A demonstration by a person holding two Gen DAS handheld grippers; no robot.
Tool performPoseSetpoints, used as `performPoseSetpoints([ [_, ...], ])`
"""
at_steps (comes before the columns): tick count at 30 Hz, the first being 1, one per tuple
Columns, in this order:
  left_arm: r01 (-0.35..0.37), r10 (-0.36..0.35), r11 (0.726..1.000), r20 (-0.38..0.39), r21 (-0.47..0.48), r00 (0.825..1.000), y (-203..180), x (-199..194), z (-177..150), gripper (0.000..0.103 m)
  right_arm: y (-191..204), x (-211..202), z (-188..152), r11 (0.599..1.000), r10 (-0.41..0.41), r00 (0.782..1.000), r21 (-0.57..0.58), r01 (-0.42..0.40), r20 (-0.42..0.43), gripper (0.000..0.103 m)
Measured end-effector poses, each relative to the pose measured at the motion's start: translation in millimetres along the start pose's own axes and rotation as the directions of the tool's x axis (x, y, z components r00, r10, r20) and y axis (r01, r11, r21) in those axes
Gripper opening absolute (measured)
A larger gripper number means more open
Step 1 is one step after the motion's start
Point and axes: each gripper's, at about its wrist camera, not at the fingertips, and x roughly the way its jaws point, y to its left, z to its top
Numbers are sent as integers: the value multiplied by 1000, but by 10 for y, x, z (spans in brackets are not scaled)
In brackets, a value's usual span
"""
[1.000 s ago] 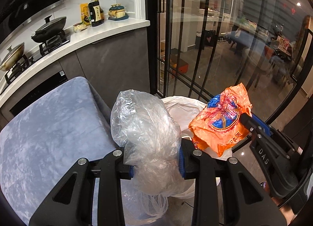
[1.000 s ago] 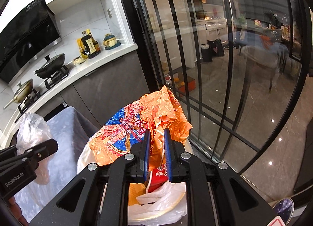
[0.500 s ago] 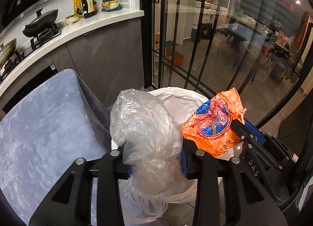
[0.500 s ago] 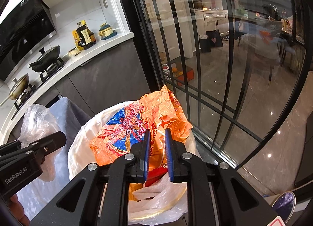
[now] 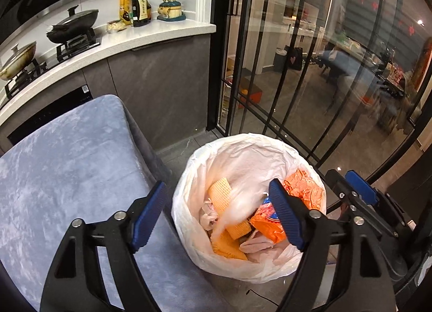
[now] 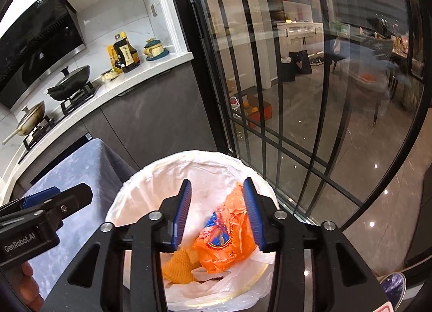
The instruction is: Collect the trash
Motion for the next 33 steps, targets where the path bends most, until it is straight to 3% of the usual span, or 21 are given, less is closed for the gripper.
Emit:
performPoseSetpoints([
  [10, -34, 34, 999, 42, -8, 999, 162, -236, -59, 80, 251, -323, 49, 996, 2, 999, -90, 2, 42, 57],
  [21, -84, 84, 996, 56, -15, 995, 303, -566, -243, 89, 417, -663, -51, 985, -25, 999, -169, 29, 27, 79],
  [33, -130, 131, 990, 30, -50, 991, 420, -878, -563, 94, 494, -958, -280, 963, -34, 999, -267, 33, 0, 87],
])
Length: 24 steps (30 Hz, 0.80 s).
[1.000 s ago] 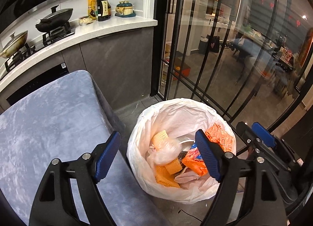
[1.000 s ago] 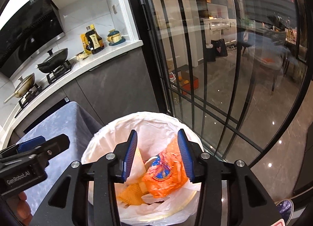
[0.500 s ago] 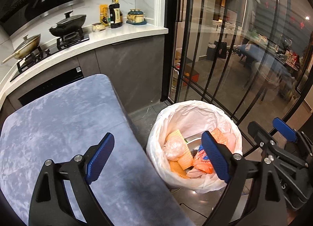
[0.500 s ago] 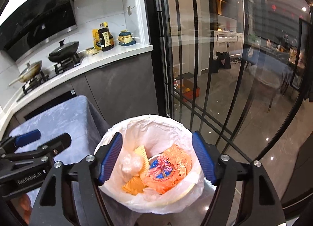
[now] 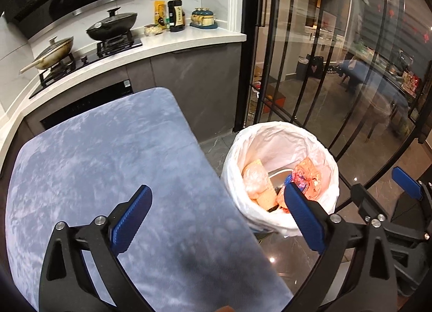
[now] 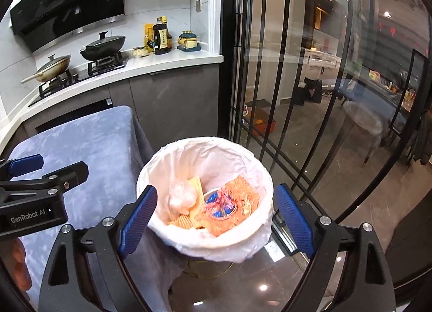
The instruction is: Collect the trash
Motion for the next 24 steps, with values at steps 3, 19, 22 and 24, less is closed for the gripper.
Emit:
performPoseSetpoints([
  [3, -5, 5, 1000, -8, -16, 1000, 55, -40, -53, 94, -27, -61, -51, 1000, 4, 1000, 6, -4, -2, 89],
  [19, -23, 24, 999, -41, 31, 999, -74, -64, -307, 94, -91, -149, -235, 1000, -3, 999, -22, 2, -36, 97],
  [22, -24, 25, 999, -45, 39, 999, -98, -60, -328, 94, -83, -147, -257, 999, -12, 999, -37, 11, -33, 97],
  [24, -24, 26, 999, -51, 43, 998, -118, -51, -349, 94, -91, -140, -265, 999, -11, 999, -38, 10, -35, 97],
])
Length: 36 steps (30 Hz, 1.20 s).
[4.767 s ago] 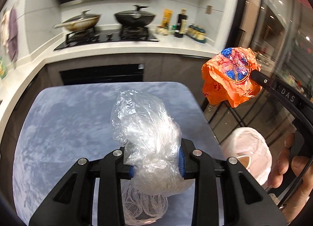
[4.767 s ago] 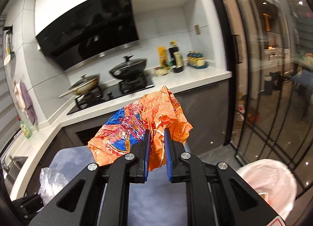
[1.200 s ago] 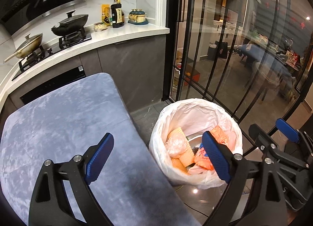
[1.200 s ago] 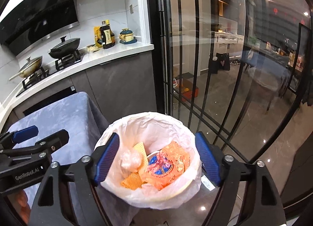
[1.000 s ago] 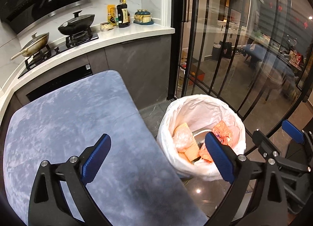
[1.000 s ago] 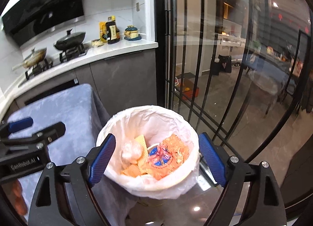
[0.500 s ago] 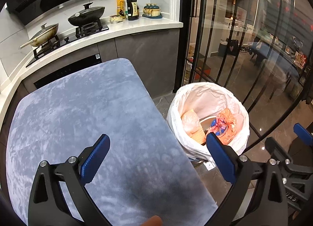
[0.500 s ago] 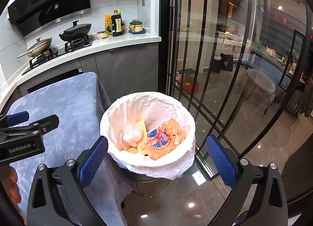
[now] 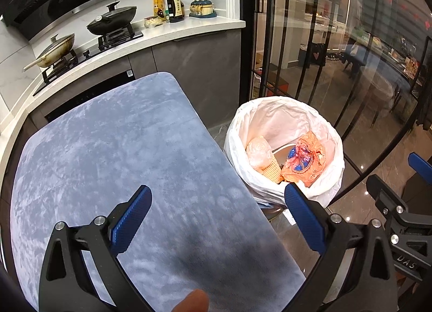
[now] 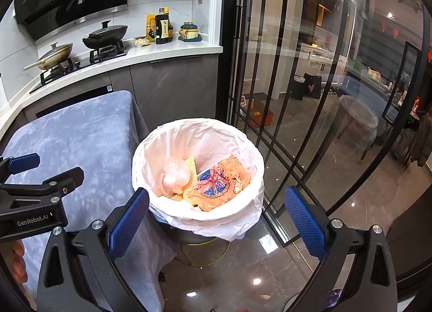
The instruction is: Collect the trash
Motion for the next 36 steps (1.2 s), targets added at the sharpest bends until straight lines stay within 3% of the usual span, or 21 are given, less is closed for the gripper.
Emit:
performPoseSetpoints([
  [9, 0, -1, 1000, -50, -20, 999, -16, 111, -96, 94, -7, 47, -90, 1000, 5, 1000, -13, -6, -28, 97],
  [36, -35, 33, 999, -62, -36, 998, -49, 196, -116, 94, -2, 147, -158, 1000, 10, 999, -11, -11, -50, 97],
])
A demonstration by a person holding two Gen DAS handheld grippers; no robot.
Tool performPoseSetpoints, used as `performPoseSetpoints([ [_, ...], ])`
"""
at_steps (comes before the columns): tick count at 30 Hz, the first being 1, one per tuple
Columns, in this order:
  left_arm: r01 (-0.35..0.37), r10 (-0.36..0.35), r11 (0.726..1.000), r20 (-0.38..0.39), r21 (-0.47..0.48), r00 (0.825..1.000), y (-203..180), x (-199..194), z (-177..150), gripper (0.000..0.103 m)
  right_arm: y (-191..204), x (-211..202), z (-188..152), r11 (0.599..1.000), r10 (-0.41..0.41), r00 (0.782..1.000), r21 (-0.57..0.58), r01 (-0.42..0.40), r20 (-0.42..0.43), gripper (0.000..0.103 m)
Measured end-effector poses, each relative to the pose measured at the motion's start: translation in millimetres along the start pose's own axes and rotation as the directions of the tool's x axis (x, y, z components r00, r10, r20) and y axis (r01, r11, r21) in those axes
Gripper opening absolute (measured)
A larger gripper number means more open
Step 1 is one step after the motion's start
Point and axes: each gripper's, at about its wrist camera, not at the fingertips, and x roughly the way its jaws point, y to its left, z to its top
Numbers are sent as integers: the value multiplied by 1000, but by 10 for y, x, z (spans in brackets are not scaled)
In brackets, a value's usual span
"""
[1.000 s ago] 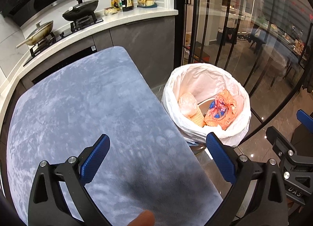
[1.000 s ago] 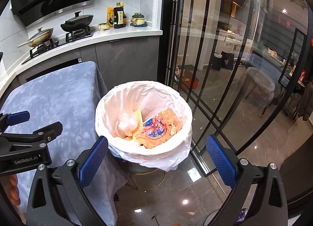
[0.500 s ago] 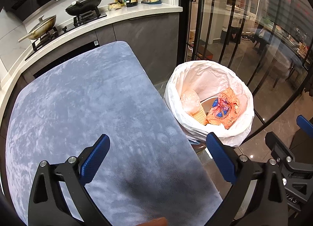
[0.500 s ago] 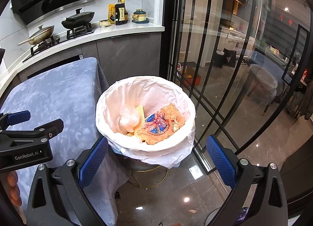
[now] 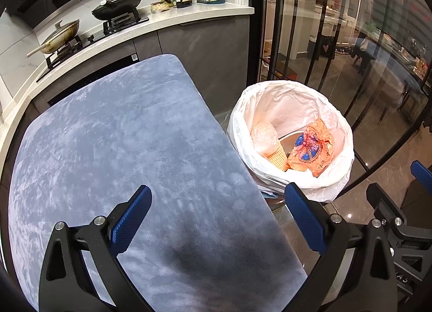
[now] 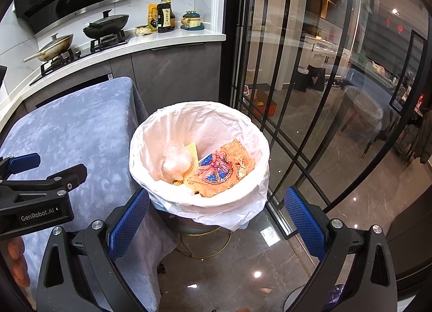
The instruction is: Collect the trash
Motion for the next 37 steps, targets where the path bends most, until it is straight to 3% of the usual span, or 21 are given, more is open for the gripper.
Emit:
performPoseSetpoints([
  [37, -7, 7, 1000, -8, 1, 1000, -53, 109, 20, 94, 10, 127, 42, 1000, 11, 1000, 5, -11, 1, 97],
])
